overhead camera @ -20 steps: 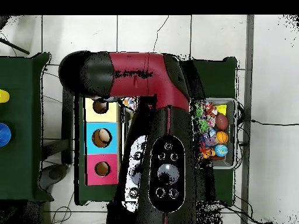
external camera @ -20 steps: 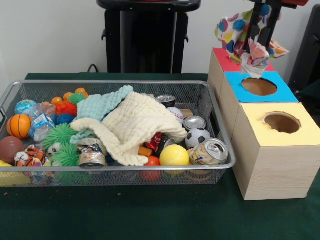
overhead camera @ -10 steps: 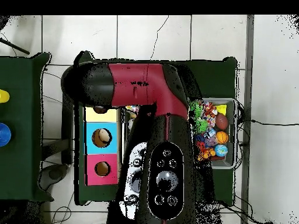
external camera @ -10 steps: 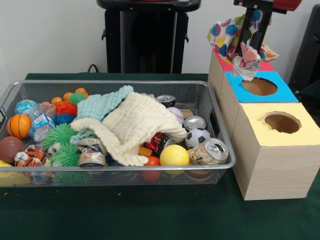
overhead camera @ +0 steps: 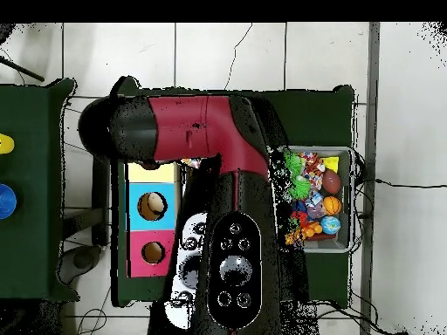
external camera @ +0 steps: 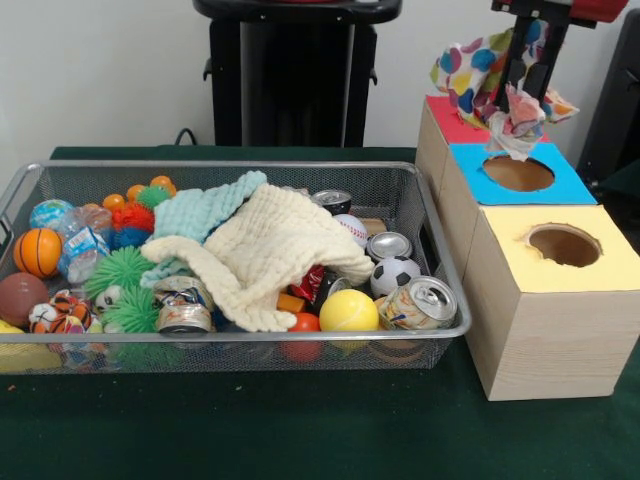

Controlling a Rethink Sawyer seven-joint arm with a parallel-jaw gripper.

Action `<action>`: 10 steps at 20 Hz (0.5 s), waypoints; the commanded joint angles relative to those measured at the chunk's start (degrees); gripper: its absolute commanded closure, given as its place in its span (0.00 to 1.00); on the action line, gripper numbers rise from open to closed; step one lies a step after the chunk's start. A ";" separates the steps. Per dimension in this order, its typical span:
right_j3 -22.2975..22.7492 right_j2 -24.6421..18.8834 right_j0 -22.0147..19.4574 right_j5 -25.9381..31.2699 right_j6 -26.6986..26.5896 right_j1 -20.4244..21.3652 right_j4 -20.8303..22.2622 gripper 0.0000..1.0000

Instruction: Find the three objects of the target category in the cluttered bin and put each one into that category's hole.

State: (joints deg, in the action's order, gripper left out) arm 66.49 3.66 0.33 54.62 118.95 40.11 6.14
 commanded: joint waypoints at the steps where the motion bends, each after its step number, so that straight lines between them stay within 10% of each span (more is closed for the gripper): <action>1: 7.18 -3.36 1.76 -0.44 -0.85 -1.43 2.67 1.00; 10: 5.28 -3.33 2.97 1.05 2.06 -3.59 0.97 1.00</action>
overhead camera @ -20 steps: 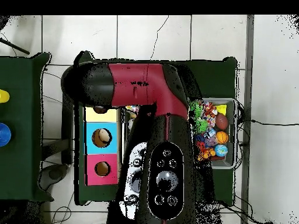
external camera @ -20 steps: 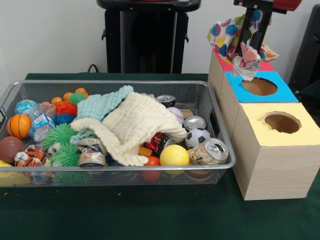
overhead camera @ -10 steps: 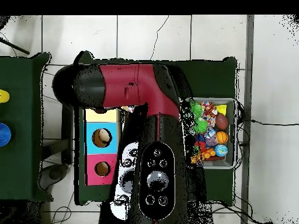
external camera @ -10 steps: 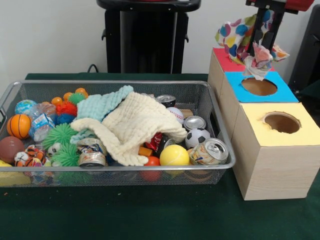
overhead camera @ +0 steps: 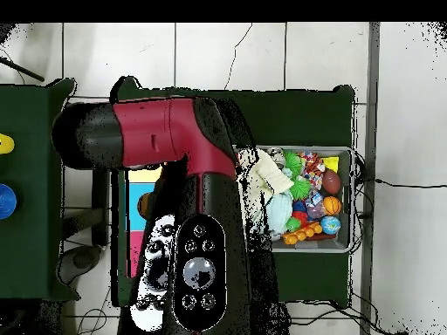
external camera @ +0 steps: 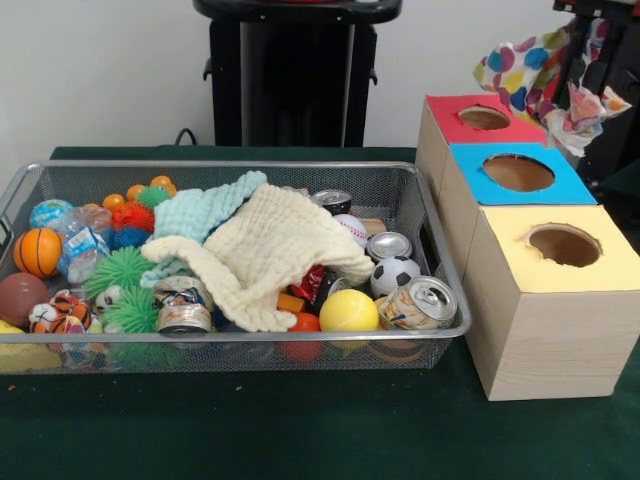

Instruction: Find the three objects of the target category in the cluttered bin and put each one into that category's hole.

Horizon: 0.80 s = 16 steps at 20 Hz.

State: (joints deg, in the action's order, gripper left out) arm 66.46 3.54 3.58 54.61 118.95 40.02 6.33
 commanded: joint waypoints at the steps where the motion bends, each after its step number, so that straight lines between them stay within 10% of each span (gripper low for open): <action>1: 4.47 -3.22 -0.10 1.69 2.49 -4.11 0.62 1.00; 16: 10.49 -3.50 -0.56 -7.19 3.94 -4.25 -0.60 1.00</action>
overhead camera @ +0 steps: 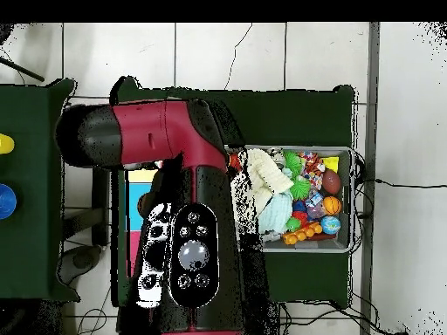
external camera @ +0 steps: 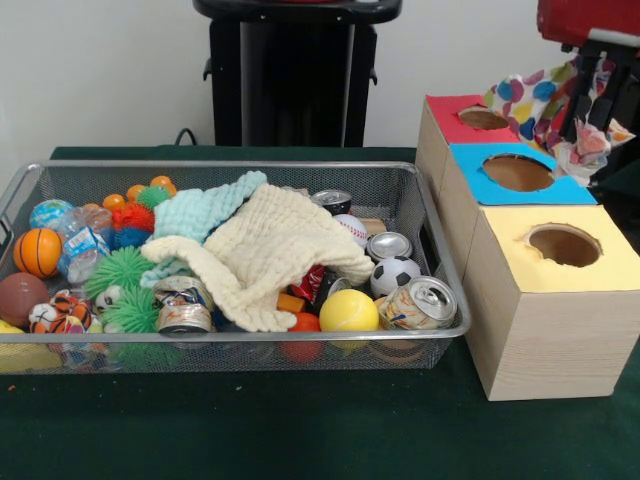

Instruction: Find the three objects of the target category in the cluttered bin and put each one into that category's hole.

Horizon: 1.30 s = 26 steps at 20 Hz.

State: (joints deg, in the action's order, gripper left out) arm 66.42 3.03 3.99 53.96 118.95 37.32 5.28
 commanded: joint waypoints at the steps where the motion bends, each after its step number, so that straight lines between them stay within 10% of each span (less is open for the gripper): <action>1: 10.63 -2.72 -0.57 -7.25 4.26 -1.63 0.85 1.00; 26: 12.19 -0.23 2.46 -13.29 9.33 -3.89 -0.56 1.00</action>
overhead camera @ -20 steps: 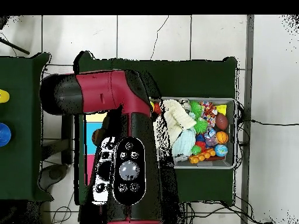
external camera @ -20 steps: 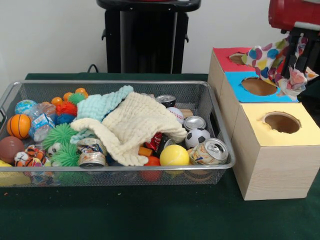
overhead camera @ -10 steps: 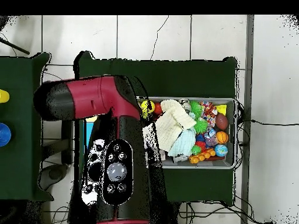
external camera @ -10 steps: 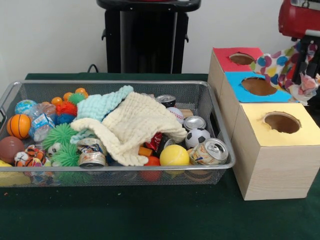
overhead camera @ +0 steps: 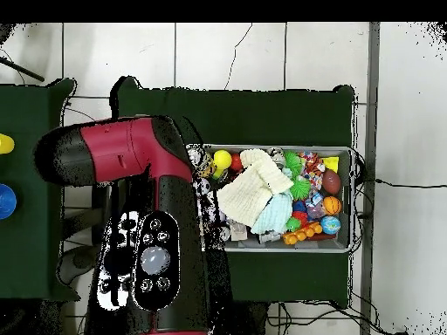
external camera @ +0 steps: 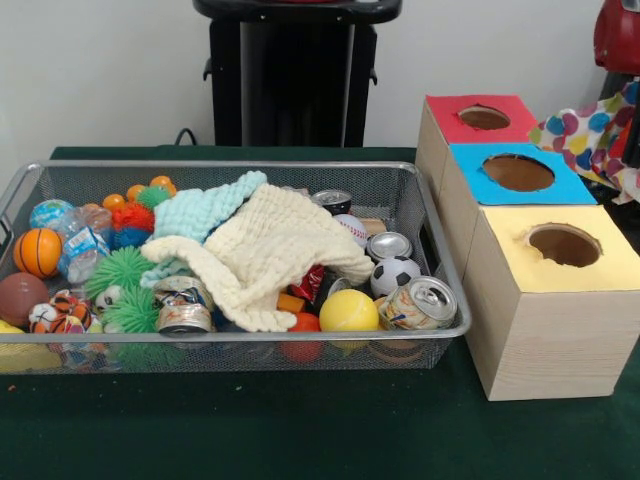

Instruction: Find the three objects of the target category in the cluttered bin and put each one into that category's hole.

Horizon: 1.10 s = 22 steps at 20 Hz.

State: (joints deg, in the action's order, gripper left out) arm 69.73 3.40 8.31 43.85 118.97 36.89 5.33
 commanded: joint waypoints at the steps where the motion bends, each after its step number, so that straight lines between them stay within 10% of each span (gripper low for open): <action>1: 9.17 -0.78 -2.07 -3.52 9.20 -3.57 -0.76 1.00; 22: 14.12 -2.91 -4.81 -10.27 7.40 -3.38 -1.20 1.00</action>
State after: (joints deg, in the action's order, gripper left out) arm 75.69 3.08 3.86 36.06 118.97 35.38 4.86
